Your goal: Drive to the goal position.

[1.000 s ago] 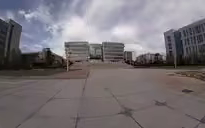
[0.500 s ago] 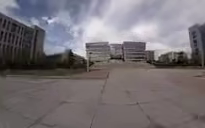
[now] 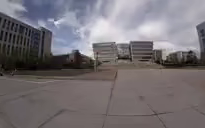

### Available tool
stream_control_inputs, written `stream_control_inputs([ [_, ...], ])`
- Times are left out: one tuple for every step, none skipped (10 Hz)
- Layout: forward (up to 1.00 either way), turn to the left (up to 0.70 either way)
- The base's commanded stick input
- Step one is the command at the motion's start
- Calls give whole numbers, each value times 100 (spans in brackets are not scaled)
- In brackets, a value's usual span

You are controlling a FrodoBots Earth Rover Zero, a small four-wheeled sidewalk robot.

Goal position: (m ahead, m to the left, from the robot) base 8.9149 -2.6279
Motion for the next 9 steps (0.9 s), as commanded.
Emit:
stream_control_inputs([
  [70, 0],
  [70, 0],
  [70, -4],
  [70, -31],
  [70, -35],
  [70, -35],
  [70, -35],
  [70, -35],
  [70, -35],
])
